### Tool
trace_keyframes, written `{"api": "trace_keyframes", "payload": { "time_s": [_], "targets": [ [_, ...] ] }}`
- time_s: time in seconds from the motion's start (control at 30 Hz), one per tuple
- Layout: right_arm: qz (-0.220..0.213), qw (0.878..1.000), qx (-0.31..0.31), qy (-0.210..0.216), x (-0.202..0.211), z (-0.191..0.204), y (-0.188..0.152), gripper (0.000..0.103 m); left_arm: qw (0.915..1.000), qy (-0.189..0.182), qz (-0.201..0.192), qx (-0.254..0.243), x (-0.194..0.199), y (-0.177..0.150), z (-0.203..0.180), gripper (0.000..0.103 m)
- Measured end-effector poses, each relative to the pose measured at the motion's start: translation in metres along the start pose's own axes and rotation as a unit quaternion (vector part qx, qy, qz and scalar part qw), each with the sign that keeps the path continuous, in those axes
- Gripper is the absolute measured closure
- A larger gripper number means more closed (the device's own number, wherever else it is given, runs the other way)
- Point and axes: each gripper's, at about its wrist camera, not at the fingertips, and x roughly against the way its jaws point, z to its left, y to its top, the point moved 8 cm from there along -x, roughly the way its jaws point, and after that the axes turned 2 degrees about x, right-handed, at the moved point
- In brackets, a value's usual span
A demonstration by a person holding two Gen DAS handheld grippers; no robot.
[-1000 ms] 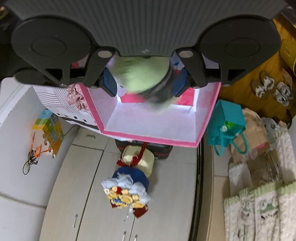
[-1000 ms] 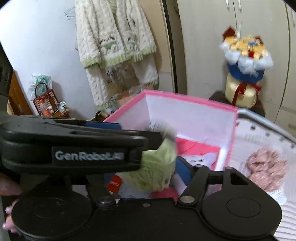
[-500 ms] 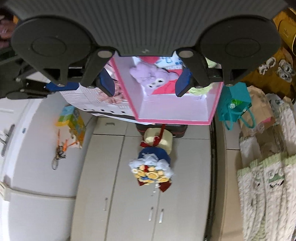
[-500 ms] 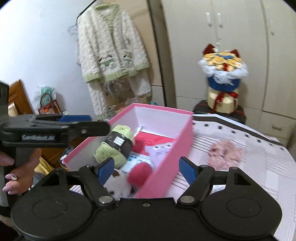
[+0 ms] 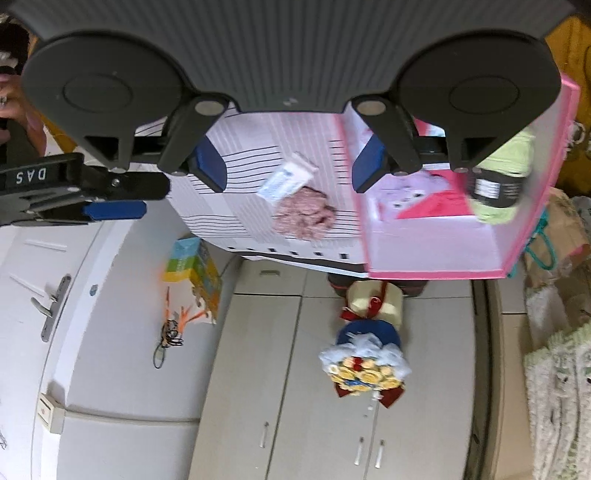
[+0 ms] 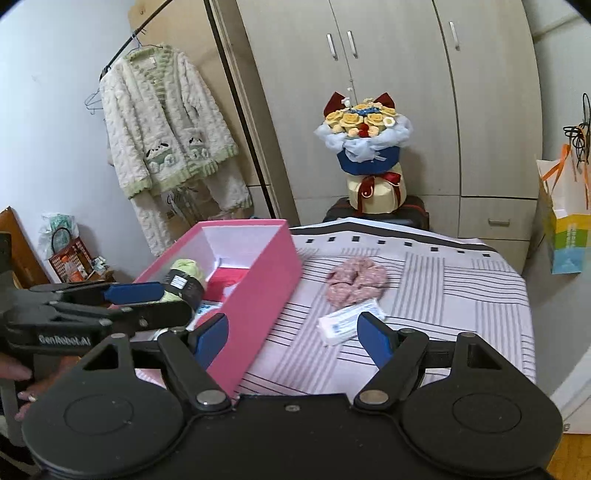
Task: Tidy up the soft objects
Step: 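Withdraw both tools toward the white soap bar and pink scrunchie, then grasp the white soap bar with the left gripper while the right gripper grasps the pink scrunchie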
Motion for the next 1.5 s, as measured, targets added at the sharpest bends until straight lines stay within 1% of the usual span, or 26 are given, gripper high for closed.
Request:
{"api": "trace_keyframes", "payload": {
  "time_s": [0.03,0.13,0.23,0.37,0.43,0.53,0.6,0.63,0.73,0.77,0.83,0.87,0.9,0.97,1.07,1.17,1.23,1.33,1.5],
  "targets": [
    [0.003,1.0,0.002,0.001,-0.001,-0.004,0.001,0.022,1.0,-0.006,0.003,0.0,-0.005,-0.002,-0.006,0.029],
    [0.014,1.0,0.008,0.0,-0.005,-0.016,0.004,0.022,0.9992,-0.04,0.007,0.006,-0.019,-0.008,-0.021,0.028],
    [0.02,1.0,0.022,0.0,-0.013,-0.027,0.007,0.022,0.999,-0.04,0.004,0.017,-0.034,-0.009,-0.031,0.028],
    [0.015,1.0,0.023,-0.002,-0.025,-0.053,0.015,0.022,0.9995,-0.004,-0.003,0.032,-0.055,-0.009,-0.037,0.028],
    [0.01,1.0,0.014,0.002,-0.031,-0.066,0.02,0.022,0.9995,0.008,-0.014,0.027,-0.064,-0.008,-0.04,0.026],
    [0.008,1.0,0.009,0.008,-0.046,-0.083,0.028,0.022,0.9984,0.047,-0.024,0.022,-0.084,-0.011,-0.043,0.025],
    [0.012,1.0,0.012,0.02,-0.059,-0.088,0.032,0.022,0.9968,0.07,-0.021,0.033,-0.101,-0.017,-0.043,0.025],
    [0.016,0.999,0.015,0.025,-0.067,-0.088,0.034,0.022,0.9961,0.075,-0.018,0.043,-0.109,-0.02,-0.043,0.025],
    [0.027,0.998,0.043,0.04,-0.095,-0.088,0.037,0.02,0.9914,0.099,-0.016,0.084,-0.133,-0.031,-0.038,0.025],
    [0.034,0.997,0.051,0.05,-0.104,-0.086,0.037,0.02,0.9893,0.111,-0.016,0.093,-0.141,-0.033,-0.036,0.025],
    [0.055,0.993,0.059,0.086,-0.123,-0.082,0.038,0.02,0.9846,0.134,-0.022,0.111,-0.157,-0.038,-0.031,0.025],
    [0.065,0.991,0.064,0.101,-0.134,-0.08,0.038,0.02,0.9819,0.15,-0.026,0.113,-0.164,-0.039,-0.029,0.025],
    [0.074,0.989,0.07,0.108,-0.144,-0.078,0.039,0.019,0.9784,0.172,-0.032,0.111,-0.17,-0.041,-0.027,0.025],
    [0.087,0.986,0.086,0.112,-0.163,-0.077,0.039,0.017,0.9712,0.205,-0.035,0.116,-0.182,-0.044,-0.021,0.024],
    [0.102,0.983,0.105,0.108,-0.19,-0.078,0.036,0.015,0.9643,0.23,-0.035,0.127,-0.199,-0.047,-0.014,0.019],
    [0.122,0.982,0.117,0.086,-0.215,-0.083,0.031,0.015,0.9666,0.23,-0.034,0.107,-0.206,-0.047,-0.017,0.018],
    [0.132,0.98,0.12,0.089,-0.225,-0.086,0.028,0.013,0.9692,0.227,-0.022,0.093,-0.211,-0.05,-0.021,0.014],
    [0.155,0.975,0.123,0.097,-0.235,-0.091,0.022,0.013,0.9709,0.222,-0.001,0.089,-0.218,-0.053,-0.022,0.014],
    [0.173,0.971,0.126,0.107,-0.25,-0.096,0.014,0.014,0.969,0.226,0.016,0.099,-0.226,-0.056,-0.017,0.012]
  ]
}}
